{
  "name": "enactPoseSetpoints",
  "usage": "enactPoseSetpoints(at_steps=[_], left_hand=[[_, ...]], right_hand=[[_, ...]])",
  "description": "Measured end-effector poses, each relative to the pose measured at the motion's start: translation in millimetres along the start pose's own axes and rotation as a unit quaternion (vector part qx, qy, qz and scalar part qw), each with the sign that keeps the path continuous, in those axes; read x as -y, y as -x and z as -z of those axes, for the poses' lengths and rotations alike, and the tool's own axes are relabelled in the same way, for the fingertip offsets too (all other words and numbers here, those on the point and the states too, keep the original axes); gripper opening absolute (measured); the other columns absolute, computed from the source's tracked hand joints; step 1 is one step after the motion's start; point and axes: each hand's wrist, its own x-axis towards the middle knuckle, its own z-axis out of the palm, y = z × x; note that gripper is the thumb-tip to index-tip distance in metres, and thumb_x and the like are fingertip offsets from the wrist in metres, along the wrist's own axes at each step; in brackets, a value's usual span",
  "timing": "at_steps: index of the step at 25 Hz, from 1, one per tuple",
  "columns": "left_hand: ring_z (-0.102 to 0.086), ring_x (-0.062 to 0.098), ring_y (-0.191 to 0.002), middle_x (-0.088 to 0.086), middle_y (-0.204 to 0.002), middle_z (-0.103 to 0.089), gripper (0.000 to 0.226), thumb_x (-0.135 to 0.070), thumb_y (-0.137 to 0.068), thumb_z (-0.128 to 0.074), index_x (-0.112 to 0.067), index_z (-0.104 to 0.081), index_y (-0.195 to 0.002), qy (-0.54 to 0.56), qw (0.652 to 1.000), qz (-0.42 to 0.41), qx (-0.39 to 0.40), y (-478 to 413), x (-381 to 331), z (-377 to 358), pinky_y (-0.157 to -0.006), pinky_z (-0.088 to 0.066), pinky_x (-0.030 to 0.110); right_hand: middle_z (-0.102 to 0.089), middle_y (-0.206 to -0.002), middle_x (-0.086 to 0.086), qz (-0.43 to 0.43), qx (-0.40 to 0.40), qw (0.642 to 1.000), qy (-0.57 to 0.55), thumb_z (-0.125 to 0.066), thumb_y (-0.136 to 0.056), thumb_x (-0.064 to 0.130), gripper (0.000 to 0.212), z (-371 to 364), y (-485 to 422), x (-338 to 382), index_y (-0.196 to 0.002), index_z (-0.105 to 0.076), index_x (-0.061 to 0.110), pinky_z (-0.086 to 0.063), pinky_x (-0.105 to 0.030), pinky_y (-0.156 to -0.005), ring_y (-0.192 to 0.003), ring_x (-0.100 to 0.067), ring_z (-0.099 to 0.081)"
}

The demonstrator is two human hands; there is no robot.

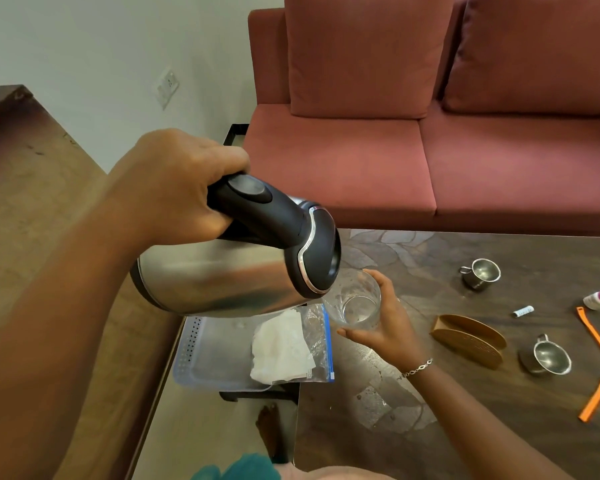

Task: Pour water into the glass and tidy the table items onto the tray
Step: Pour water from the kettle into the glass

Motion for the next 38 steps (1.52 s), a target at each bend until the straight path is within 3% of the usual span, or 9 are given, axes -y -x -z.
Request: enactPoseSetpoints(at_steps=[2, 7, 15, 20, 26, 32, 35, 38], left_hand=[[-0.047, 0.032, -0.041, 0.011, -0.048, -0.054, 0.029, -0.023, -0.064, -0.041, -0.003, -0.062, -0.066, -0.016, 1.0, -0.001, 0.006, -2, 0, 1, -0.041, -0.042, 0.034], [-0.046, 0.033, -0.041, 0.012, -0.048, -0.054, 0.021, -0.016, -0.064, -0.046, -0.001, -0.061, -0.065, -0.039, 0.999, -0.005, 0.007, -5, -2, 5, -0.041, -0.043, 0.037], [-0.05, 0.034, -0.043, 0.014, -0.052, -0.058, 0.03, -0.022, -0.068, -0.043, 0.0, -0.064, -0.069, -0.036, 0.999, -0.035, 0.0, -8, -5, 8, -0.043, -0.045, 0.038], [-0.051, 0.035, -0.044, 0.016, -0.053, -0.059, 0.03, -0.02, -0.068, -0.043, -0.001, -0.065, -0.07, -0.039, 0.999, -0.038, -0.001, -8, -6, 6, -0.043, -0.046, 0.039], [-0.052, 0.037, -0.045, 0.018, -0.055, -0.06, 0.017, -0.01, -0.063, -0.054, 0.001, -0.065, -0.069, -0.058, 0.998, -0.017, 0.009, -9, -11, 6, -0.044, -0.047, 0.041], [-0.05, 0.036, -0.044, 0.017, -0.054, -0.059, 0.018, -0.011, -0.064, -0.052, 0.001, -0.064, -0.068, -0.052, 0.998, -0.021, 0.006, -9, -14, 6, -0.043, -0.046, 0.041], [-0.049, 0.036, -0.043, 0.016, -0.053, -0.058, 0.03, -0.02, -0.067, -0.042, 0.0, -0.064, -0.068, -0.042, 0.998, -0.036, 0.002, -9, -14, 5, -0.043, -0.046, 0.04], [-0.05, 0.036, -0.043, 0.016, -0.053, -0.059, 0.034, -0.024, -0.066, -0.04, 0.0, -0.064, -0.068, -0.04, 0.998, -0.042, 0.0, -9, -16, 5, -0.042, -0.046, 0.04]], right_hand=[[-0.045, -0.131, -0.001, -0.003, 0.001, 1.0, 0.003, -0.084, -0.061, 0.027, 0.092, 1, 2, 0, -0.133, -0.027, 0.019, -0.034, -0.009, -0.09, -0.115, -0.012, -0.046], [-0.044, -0.134, -0.004, -0.01, 0.008, 1.0, 0.008, -0.083, -0.062, 0.027, 0.093, 1, 4, 0, -0.134, -0.026, 0.018, -0.039, -0.023, -0.096, -0.119, -0.015, -0.046], [-0.045, -0.132, -0.001, -0.013, 0.004, 1.0, 0.009, -0.084, -0.06, 0.029, 0.094, -3, 8, -7, -0.134, -0.027, 0.019, -0.04, -0.023, -0.094, -0.116, -0.013, -0.046], [-0.044, -0.13, 0.004, -0.014, -0.002, 1.0, -0.003, -0.085, -0.058, 0.031, 0.095, -3, 11, -14, -0.133, -0.027, 0.022, -0.038, -0.019, -0.092, -0.114, -0.01, -0.046], [-0.042, -0.121, 0.013, -0.012, -0.006, 1.0, -0.001, -0.085, -0.058, 0.03, 0.094, -3, 15, -19, -0.132, -0.029, 0.021, -0.033, 0.003, -0.082, -0.108, -0.002, -0.045], [-0.043, -0.125, 0.008, -0.016, -0.007, 1.0, 0.001, -0.085, -0.058, 0.029, 0.095, -1, 19, -20, -0.133, -0.029, 0.017, -0.035, -0.011, -0.091, -0.113, -0.008, -0.045], [-0.045, -0.128, 0.004, -0.015, -0.007, 1.0, 0.008, -0.085, -0.058, 0.03, 0.095, 0, 20, -21, -0.133, -0.029, 0.017, -0.038, -0.02, -0.093, -0.113, -0.009, -0.045], [-0.044, -0.126, 0.006, -0.018, -0.005, 1.0, 0.006, -0.085, -0.057, 0.031, 0.096, 0, 21, -24, -0.133, -0.028, 0.019, -0.038, -0.021, -0.093, -0.113, -0.008, -0.045]])
